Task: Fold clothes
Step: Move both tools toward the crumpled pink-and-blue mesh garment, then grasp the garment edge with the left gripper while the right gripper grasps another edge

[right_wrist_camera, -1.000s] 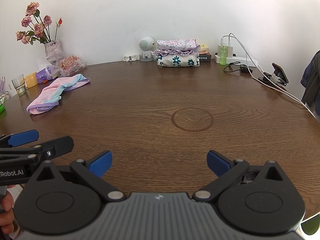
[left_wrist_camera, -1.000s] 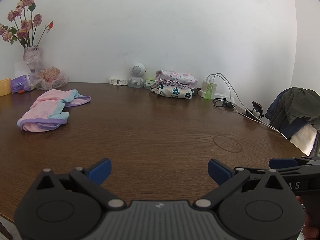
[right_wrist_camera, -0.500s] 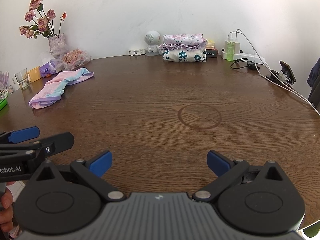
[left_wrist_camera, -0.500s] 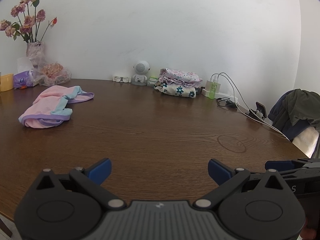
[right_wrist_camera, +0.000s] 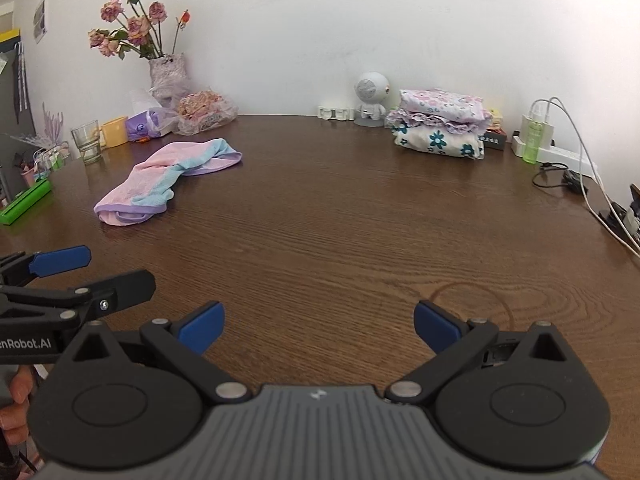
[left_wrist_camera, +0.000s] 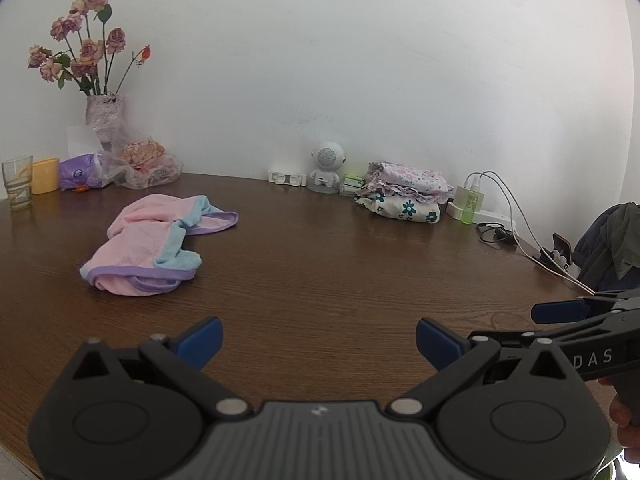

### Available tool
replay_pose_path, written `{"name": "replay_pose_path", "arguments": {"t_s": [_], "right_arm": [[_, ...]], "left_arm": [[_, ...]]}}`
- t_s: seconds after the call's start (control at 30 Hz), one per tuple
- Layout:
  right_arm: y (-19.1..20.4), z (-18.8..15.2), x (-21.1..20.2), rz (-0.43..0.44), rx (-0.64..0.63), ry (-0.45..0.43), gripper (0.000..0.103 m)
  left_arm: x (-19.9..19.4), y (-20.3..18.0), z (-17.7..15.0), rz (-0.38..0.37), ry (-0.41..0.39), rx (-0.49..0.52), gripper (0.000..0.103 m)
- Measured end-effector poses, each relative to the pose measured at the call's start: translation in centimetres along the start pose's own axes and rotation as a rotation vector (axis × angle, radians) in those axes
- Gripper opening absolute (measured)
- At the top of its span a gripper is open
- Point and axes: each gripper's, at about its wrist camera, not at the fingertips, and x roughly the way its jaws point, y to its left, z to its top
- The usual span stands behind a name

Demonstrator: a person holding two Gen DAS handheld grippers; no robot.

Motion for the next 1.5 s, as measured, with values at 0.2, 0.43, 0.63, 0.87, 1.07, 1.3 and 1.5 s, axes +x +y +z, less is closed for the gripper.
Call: {"name": "replay_pose_path", "arguments": {"t_s": [0.2, 0.43, 0.63, 0.87, 1.07, 1.3, 1.5], "right_arm": [[1.5, 5.2, 2.9, 0.078, -0.045, 0.027, 0.103], [4.5, 12.2, 8.4, 0.130, -0.149, 0.007, 0.103], [8.3, 17.0, 15.1, 0.162, -0.298, 0.024, 0.103], [10.1, 19.6, 23.2, 0.089, -0.381, 0.037, 0.100], [10.1, 20.3, 29.9, 0.120, -0.350, 0.100, 0.071], [10.4, 20.5, 34.2, 0.208, -0.277, 0.134, 0.051], [10.3, 20.6, 35.5, 0.250, -0.206, 0.136, 0.015]], "left_arm": [[1.2, 3.6, 3.2, 0.112, -0.007, 0.041, 0.103], [4.1, 7.2, 5.9, 0.206, 0.019, 0.138, 0.103], [7.0, 9.6, 6.5, 0.254, 0.073, 0.209, 0.101], [10.2, 11.3, 5.8, 0.266, 0.158, 0.327, 0.096], [12.4, 11.9, 5.5, 0.247, 0.213, 0.357, 0.083], [13.8, 12.7, 5.8, 0.242, 0.227, 0.350, 0.082], [14.2, 13.6, 6.2, 0.214, 0.240, 0.291, 0.056]]}}
